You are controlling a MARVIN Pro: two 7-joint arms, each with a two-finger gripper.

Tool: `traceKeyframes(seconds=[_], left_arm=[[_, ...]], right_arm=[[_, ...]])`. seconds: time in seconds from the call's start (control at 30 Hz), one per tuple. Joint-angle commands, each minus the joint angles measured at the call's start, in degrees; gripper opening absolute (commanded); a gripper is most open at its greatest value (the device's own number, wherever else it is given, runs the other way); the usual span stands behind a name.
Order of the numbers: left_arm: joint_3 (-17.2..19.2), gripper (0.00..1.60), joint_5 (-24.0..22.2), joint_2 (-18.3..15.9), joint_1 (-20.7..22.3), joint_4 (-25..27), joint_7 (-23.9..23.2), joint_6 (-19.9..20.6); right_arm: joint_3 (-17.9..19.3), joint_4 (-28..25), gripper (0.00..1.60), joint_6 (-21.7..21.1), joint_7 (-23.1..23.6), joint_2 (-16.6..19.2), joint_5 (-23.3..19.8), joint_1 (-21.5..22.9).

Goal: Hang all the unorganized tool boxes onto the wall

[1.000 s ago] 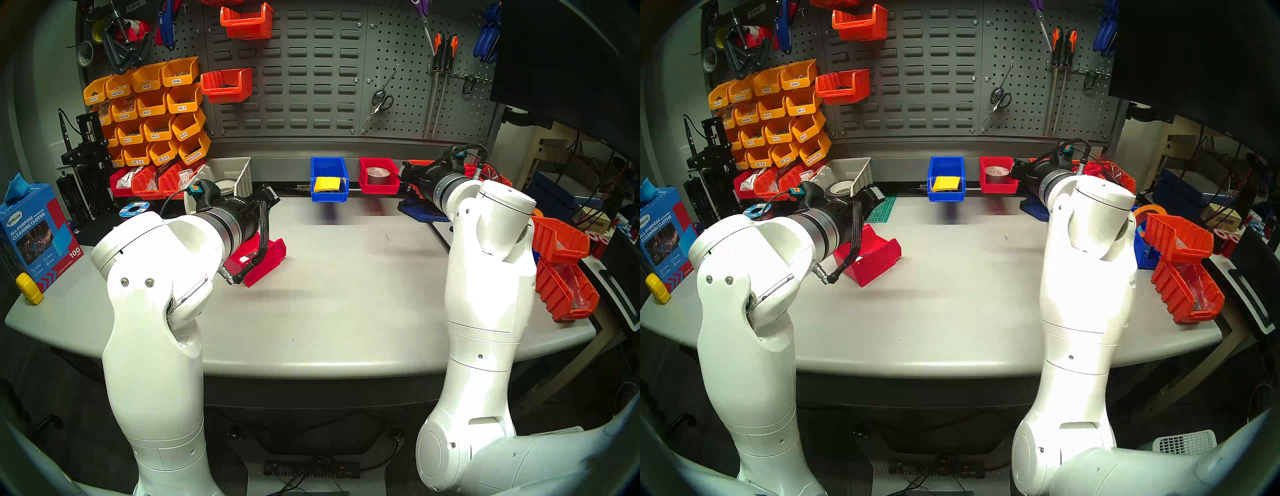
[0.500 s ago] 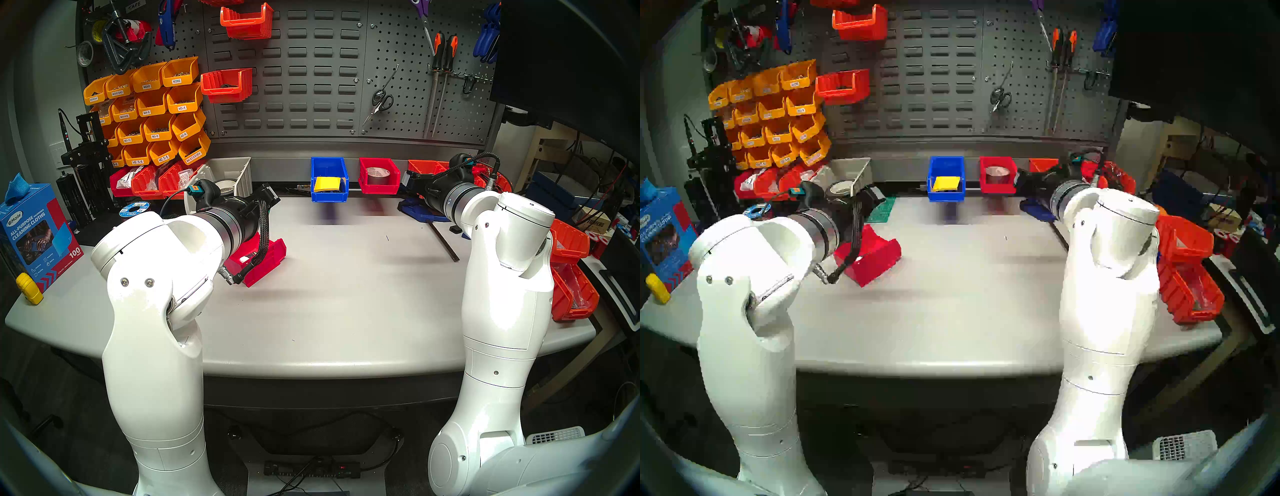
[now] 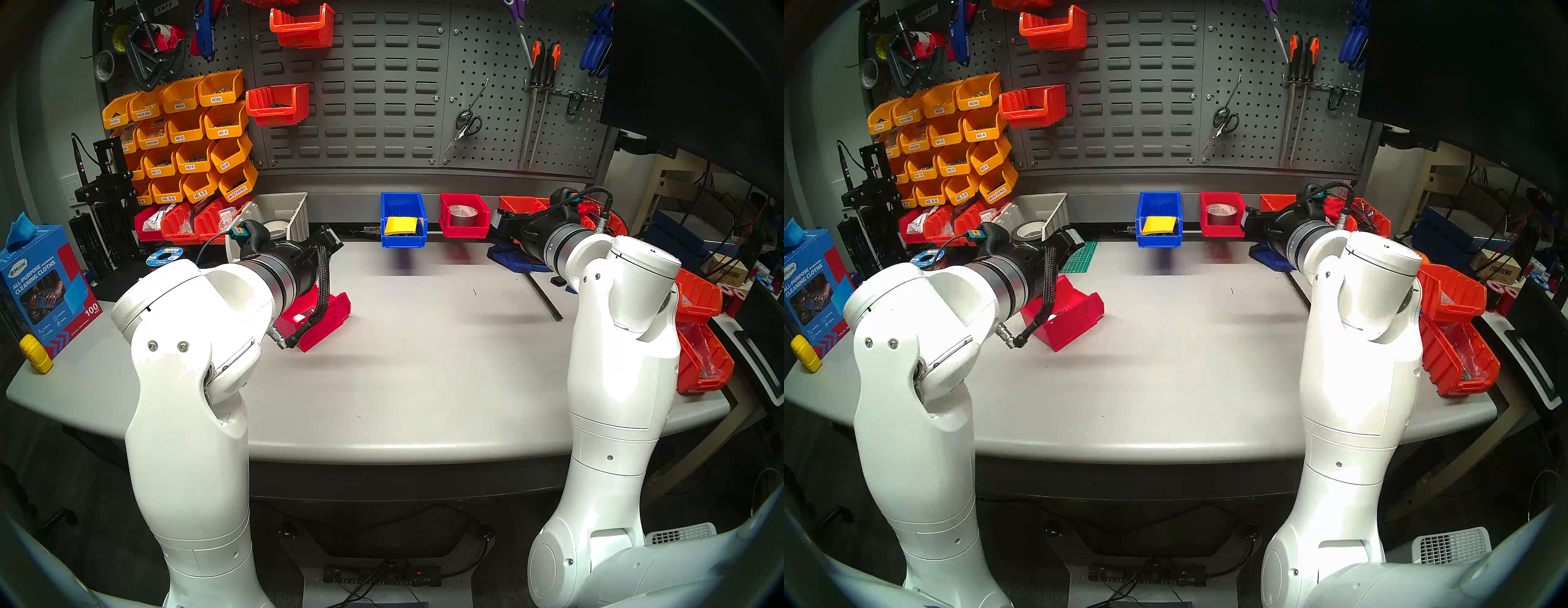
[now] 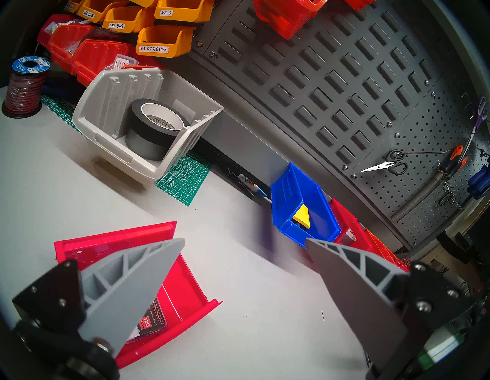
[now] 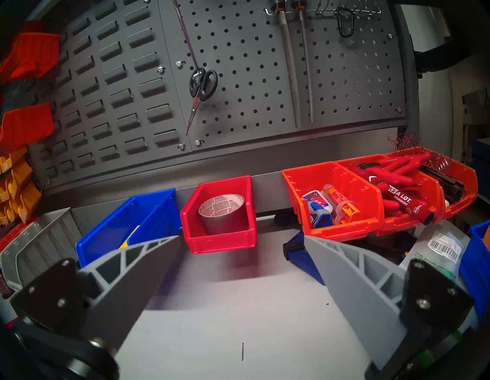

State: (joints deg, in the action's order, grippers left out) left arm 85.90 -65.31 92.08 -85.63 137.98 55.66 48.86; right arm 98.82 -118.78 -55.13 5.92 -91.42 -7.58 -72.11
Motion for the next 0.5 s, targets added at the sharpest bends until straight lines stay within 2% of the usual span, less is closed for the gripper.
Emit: traceKeyframes(seconds=[0.0,0.17,0.47], left_arm=[[-0.08,1.60,0.07,-0.06,0.16,0.58,-0.01,0.02],[-0.08,1.60,0.07,-0.06,0.16,0.58,-0.01,0.02],[-0.08,1.60,0.06,-0.05,0.17,0.57,-0.01,0.02]], right_arm=[[-0.08,-0.96,1.60,0.13,-0.26,0.15,0.26,0.51],[-0.08,-0.96,1.60,0.13,-0.24,0.14,0.29,0.51],[-0.97,-1.17,1.60,0.13,5.59,3.36,-2.70,-0.08]])
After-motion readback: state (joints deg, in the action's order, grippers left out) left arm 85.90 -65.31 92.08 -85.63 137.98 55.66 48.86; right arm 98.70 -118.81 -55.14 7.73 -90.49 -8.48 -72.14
